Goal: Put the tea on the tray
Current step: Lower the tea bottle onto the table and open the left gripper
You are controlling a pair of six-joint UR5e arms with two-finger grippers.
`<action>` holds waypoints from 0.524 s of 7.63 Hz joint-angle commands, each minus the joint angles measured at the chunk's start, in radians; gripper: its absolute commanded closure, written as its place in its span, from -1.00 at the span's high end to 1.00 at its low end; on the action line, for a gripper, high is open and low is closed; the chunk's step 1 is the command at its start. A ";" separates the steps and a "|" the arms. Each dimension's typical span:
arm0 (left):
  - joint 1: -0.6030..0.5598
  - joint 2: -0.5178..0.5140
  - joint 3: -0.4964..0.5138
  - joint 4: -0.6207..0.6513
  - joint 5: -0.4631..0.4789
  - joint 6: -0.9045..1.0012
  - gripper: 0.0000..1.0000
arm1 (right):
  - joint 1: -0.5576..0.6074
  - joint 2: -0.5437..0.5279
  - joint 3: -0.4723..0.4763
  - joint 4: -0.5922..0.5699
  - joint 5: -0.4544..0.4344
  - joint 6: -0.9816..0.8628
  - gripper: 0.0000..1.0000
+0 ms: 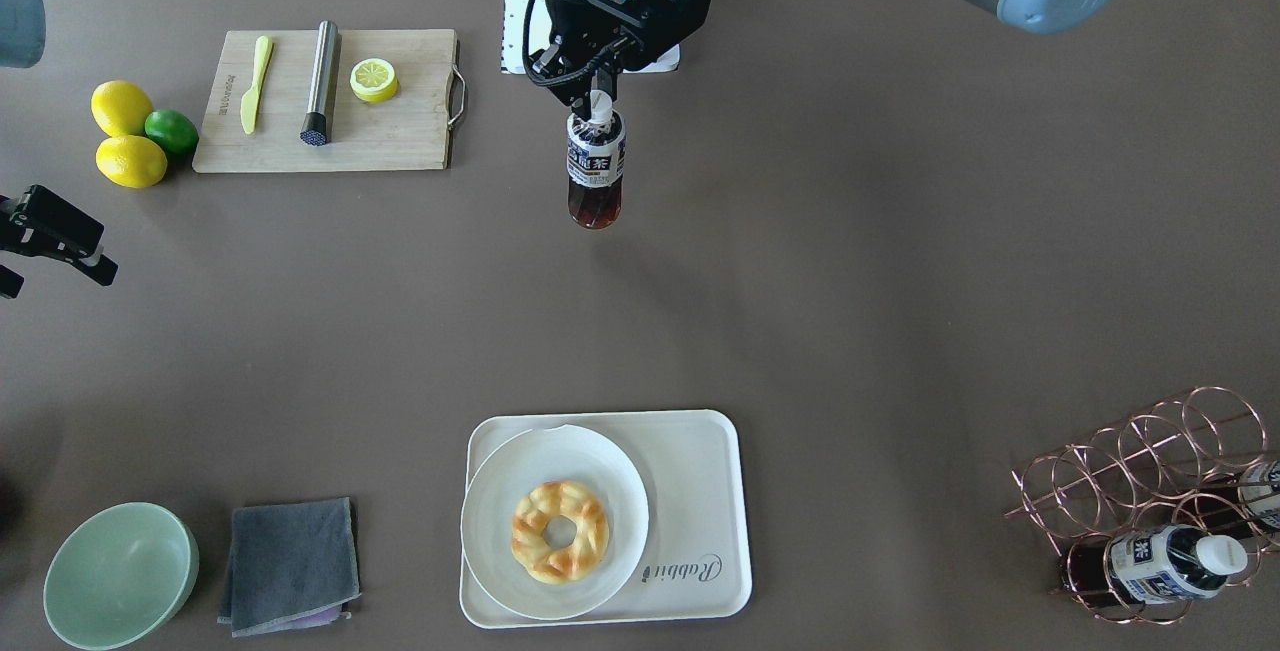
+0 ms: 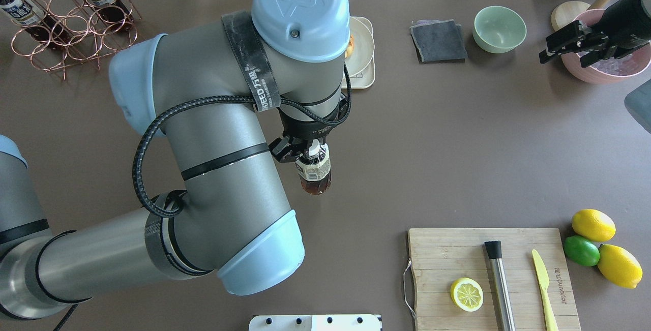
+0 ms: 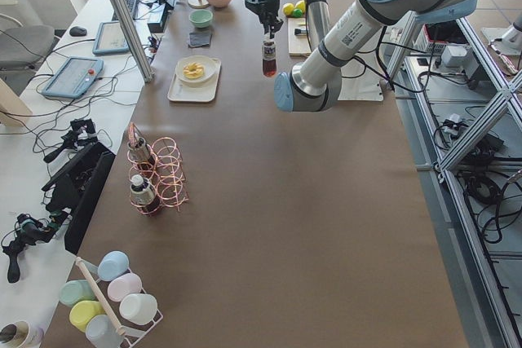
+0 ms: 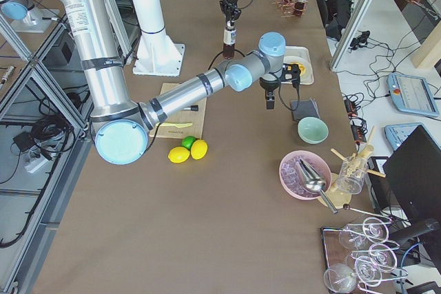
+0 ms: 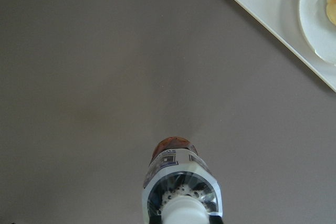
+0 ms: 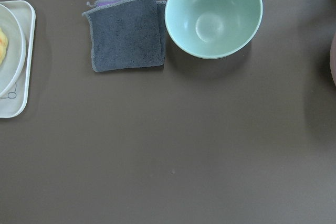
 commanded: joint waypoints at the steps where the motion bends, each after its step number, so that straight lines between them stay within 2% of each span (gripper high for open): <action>1: 0.004 0.072 0.009 -0.127 0.013 0.012 -1.00 | -0.002 0.000 -0.001 0.000 -0.019 0.000 1.00; 4: 0.010 0.073 0.028 -0.131 0.030 0.038 -1.00 | -0.002 -0.008 0.002 0.000 -0.022 0.003 1.00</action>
